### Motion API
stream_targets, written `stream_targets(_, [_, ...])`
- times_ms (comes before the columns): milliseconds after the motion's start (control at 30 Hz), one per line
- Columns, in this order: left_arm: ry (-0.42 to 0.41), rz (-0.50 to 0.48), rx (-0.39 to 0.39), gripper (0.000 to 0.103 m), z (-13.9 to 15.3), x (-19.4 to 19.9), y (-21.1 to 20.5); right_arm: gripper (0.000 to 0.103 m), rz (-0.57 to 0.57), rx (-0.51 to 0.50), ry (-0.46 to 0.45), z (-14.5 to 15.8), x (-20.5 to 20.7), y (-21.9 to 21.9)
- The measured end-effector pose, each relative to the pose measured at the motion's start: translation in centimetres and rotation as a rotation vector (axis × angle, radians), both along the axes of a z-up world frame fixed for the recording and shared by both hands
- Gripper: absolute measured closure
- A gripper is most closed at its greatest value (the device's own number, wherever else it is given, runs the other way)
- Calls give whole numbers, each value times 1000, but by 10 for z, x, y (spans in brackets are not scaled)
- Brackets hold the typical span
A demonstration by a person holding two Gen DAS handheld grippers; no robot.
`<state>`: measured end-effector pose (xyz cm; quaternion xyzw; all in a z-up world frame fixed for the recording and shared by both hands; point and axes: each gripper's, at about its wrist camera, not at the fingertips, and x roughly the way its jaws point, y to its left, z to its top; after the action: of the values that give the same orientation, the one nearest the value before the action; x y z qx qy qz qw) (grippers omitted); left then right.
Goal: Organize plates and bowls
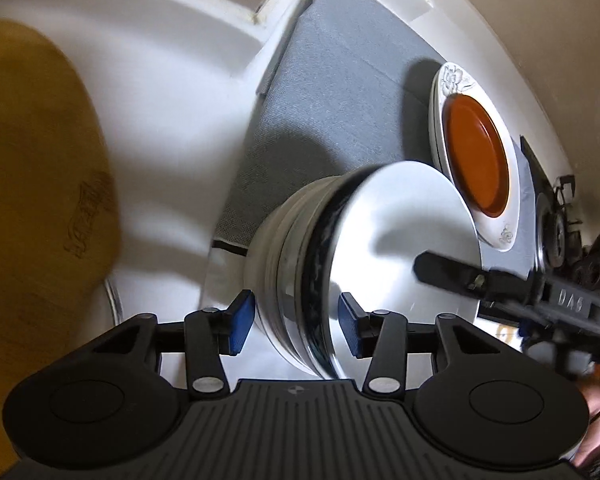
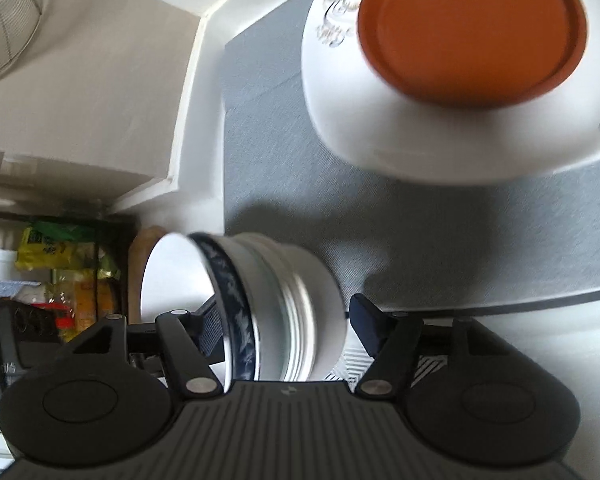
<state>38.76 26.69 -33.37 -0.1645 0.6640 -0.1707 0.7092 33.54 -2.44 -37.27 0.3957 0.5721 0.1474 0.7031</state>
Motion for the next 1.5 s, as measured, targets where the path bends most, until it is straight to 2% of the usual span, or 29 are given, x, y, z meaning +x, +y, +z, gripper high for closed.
stream_targets(33, [2, -2, -4, 56, 0, 1, 1, 33, 0, 4, 4, -2, -1, 1])
stream_targets(67, [4, -3, -9, 58, 0, 1, 3, 43, 4, 1, 7, -4, -3, 3])
stream_targets(167, [-2, -17, -19, 62, 2, -1, 6, 47, 22, -24, -23, 1, -6, 7])
stream_targets(333, [-16, -42, 25, 62, 9, -6, -2, 58, 14, -32, -49, 15, -6, 1])
stream_targets(633, [-15, -40, 38, 62, 10, -6, -10, 59, 11, -41, -32, 16, -6, 1])
stream_targets(867, [-11, -55, 25, 62, 18, -2, -24, 58, 3, -64, -65, 29, -11, -9])
stream_targets(1100, [-61, -99, 26, 62, 39, 10, -54, 58, -64, -72, -111, 47, -12, -36])
stream_targets(1267, [-106, -153, 28, 62, 59, 27, -84, 59, -90, -102, -144, 66, -3, -60])
stream_targets(1500, [-167, -180, 3, 62, 88, 56, -120, 59, -167, -124, -221, 93, 15, -99])
